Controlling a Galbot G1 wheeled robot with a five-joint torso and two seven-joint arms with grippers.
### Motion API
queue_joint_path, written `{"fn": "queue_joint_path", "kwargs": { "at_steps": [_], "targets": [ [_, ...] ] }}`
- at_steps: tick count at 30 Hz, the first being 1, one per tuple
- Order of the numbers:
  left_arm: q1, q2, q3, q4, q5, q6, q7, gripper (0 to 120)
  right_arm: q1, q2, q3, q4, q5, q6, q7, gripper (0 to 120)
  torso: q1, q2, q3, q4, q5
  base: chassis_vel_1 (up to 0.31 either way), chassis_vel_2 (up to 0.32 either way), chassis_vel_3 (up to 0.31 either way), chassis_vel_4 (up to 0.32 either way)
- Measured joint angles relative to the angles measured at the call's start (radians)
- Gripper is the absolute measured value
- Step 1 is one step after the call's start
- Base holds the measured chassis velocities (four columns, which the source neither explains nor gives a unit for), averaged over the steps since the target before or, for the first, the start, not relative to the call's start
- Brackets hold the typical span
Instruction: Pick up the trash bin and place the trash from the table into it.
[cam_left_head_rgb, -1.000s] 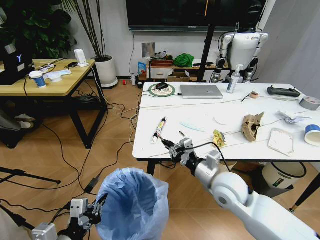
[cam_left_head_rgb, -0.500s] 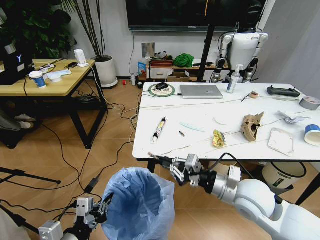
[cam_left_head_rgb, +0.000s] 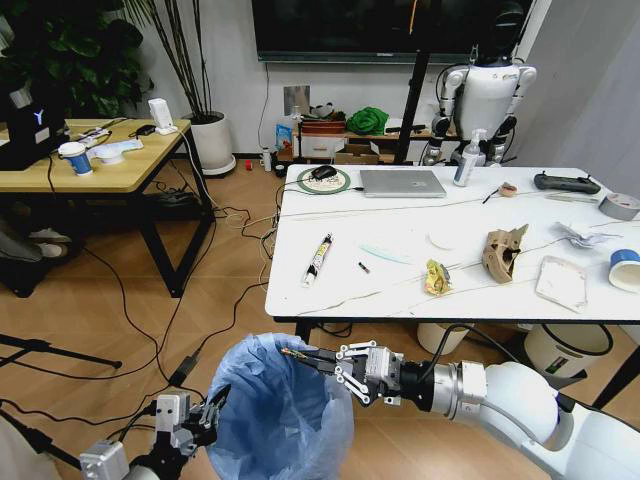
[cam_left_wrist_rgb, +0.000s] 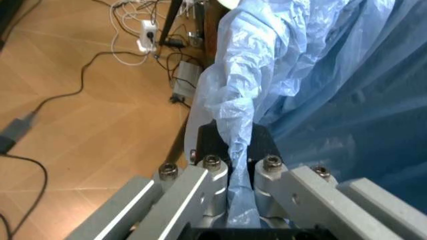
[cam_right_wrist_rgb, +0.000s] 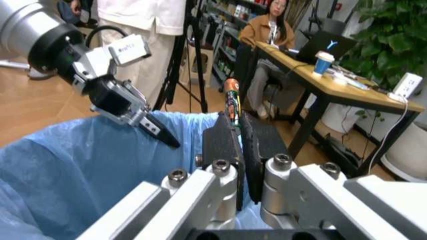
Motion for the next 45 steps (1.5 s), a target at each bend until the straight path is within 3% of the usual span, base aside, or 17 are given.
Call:
{"fn": "queue_joint_path", "kwargs": {
  "at_steps": [12,23,35,39,41,45],
  "targets": [
    [-0.080,0.033,0.016,0.009,-0.072,0.025,-0.060,0,-0.025,-0.012,0.024,-0.028,0.088,0.008,-0.016,0,0.000,0.000,0.000,-0.0001,-0.0001,0.000,0.000,0.000,0.000],
    [-0.102,0.026,0.035,0.019,-0.083,0.024,-0.067,0,-0.024,0.003,-0.028,-0.049,0.135,0.043,-0.033,0,0.000,0.000,0.000,-0.0001,-0.0001,0.000,0.000,0.000,0.000],
    [-0.083,0.022,0.023,0.001,-0.079,0.023,-0.063,0,-0.028,0.008,-0.003,-0.051,0.137,0.046,-0.029,39,0.000,0.000,0.000,-0.0001,-0.0002,0.000,0.000,0.000,0.000],
    [-0.080,0.083,0.009,0.001,-0.097,0.024,-0.061,0,-0.017,0.038,0.109,-0.053,0.303,-0.005,0.061,58,0.000,0.000,0.000,0.0001,-0.0001,0.000,0.000,0.000,0.000],
    [-0.084,0.096,0.008,0.001,-0.102,0.024,-0.061,0,-0.018,0.038,0.128,-0.054,0.322,-0.012,0.077,60,0.000,0.000,0.000,0.0002,-0.0003,0.000,0.000,0.000,0.000],
    [-0.126,0.204,0.007,0.018,-0.158,0.036,-0.068,0,-0.058,0.032,0.235,-0.068,0.411,-0.057,0.224,80,0.000,0.000,0.000,-0.0004,-0.0003,0.000,0.000,0.000,0.000]
  ]
}}
